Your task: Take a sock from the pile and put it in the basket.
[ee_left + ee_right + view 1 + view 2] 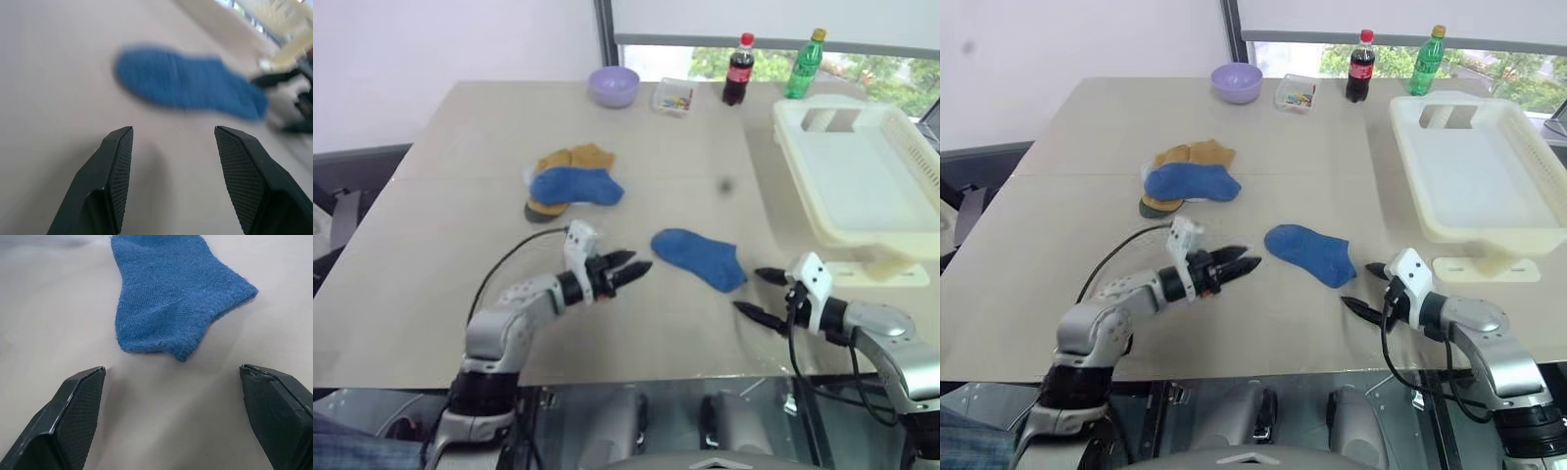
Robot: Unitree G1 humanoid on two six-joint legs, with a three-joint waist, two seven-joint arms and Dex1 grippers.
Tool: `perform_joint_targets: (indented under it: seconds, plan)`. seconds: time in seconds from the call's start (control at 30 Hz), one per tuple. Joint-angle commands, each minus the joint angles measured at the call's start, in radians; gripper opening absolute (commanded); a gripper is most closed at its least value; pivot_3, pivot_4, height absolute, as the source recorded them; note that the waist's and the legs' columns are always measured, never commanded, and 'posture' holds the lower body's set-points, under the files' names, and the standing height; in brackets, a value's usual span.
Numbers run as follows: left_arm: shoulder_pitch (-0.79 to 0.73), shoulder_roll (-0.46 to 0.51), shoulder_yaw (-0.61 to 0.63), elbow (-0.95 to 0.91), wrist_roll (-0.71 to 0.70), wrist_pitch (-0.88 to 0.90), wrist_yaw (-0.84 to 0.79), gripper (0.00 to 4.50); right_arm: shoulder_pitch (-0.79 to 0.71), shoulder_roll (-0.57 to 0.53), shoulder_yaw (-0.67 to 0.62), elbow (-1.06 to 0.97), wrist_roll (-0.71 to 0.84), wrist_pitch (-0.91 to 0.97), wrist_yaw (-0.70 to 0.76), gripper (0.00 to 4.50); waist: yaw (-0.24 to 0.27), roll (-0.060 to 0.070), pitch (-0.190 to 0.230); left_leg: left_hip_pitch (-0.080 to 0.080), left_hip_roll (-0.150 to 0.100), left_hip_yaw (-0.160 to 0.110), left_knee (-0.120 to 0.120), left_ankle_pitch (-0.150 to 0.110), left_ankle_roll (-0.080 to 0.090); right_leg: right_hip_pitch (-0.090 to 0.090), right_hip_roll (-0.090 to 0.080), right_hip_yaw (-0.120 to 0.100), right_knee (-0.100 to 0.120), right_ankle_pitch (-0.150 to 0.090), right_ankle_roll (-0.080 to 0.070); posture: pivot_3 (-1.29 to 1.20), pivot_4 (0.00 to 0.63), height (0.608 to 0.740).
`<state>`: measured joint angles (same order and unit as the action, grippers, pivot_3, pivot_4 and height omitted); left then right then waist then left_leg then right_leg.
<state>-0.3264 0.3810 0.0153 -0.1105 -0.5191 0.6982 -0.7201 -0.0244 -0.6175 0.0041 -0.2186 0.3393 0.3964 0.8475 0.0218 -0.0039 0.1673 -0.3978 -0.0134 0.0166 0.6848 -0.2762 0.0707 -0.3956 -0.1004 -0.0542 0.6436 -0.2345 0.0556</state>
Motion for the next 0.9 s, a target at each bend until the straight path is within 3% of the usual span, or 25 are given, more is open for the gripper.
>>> perform_joint_targets:
  seconds: [0.03,0.17,0.3,0.43,0.57,0.67,0.8,0.9]
  plan:
    - [-0.124,-0.016,-0.098,0.157,0.098,-0.185,-0.105,2.83,-0.015,-0.008,0.011,-0.004,0.016,0.029,0.021,4.5,-0.002,0.0,0.0,0.0,0.0,0.001,0.0,0.0,0.0,0.0,0.002,0.0,0.0,0.0,0.0,0.0,0.15,0.74]
    - [-0.282,-0.036,-0.197,0.437,0.234,-0.397,-0.202,2.83,-0.013,-0.021,0.024,-0.015,0.002,0.039,0.03,4.5,-0.007,0.0,0.0,0.0,-0.001,0.003,0.0,0.0,0.0,-0.001,0.005,0.0,-0.001,0.0,0.0,0.0,0.15,0.74]
    - [-0.426,-0.084,-0.216,0.726,0.298,-0.539,-0.262,2.83,-0.001,-0.018,0.028,-0.042,0.011,0.064,0.02,4.5,-0.007,-0.001,0.001,-0.001,0.0,0.003,0.0,0.0,0.001,-0.001,0.006,-0.001,-0.001,0.0,0.0,0.0,0.15,0.74]
    - [-0.508,-0.115,-0.219,0.882,0.316,-0.527,-0.342,2.83,0.02,-0.012,0.039,-0.059,-0.008,0.065,-0.001,4.5,-0.007,-0.002,0.001,-0.002,0.0,0.003,0.0,-0.001,0.002,-0.002,0.006,-0.001,-0.001,0.0,0.001,0.0,0.15,0.74]
    - [-0.48,-0.085,-0.226,0.806,0.292,-0.425,-0.466,2.83,0.031,-0.002,0.027,-0.067,-0.013,0.07,-0.032,4.5,-0.009,-0.002,0.001,-0.002,0.0,0.003,0.0,-0.001,0.002,-0.002,0.006,-0.001,-0.001,0.0,0.001,0.0,0.15,0.74]
    - [-0.334,0.021,-0.266,0.524,0.257,-0.272,-0.557,2.83,0.037,0.001,0.012,-0.061,-0.008,0.058,-0.038,4.5,-0.016,-0.002,0.001,-0.001,0.001,0.003,0.0,-0.001,0.002,-0.002,0.006,0.0,-0.001,0.0,0.001,0.0,0.15,0.74]
    - [-0.186,0.124,-0.249,0.247,0.196,-0.133,-0.558,2.83,0.039,-0.013,0.001,-0.049,-0.004,0.05,-0.026,4.5,-0.015,-0.001,0.001,-0.001,0.002,0.002,-0.001,-0.001,0.001,-0.002,0.006,0.003,-0.001,0.0,0.001,0.0,0.15,0.74]
    - [-0.099,0.181,-0.219,0.139,0.173,-0.084,-0.528,2.83,0.052,-0.027,0.002,-0.06,0.01,0.05,0.003,4.5,-0.007,-0.001,0.001,-0.001,0.002,0.002,0.0,-0.001,0.002,-0.001,0.003,0.004,-0.001,0.0,0.001,0.0,0.15,0.74]
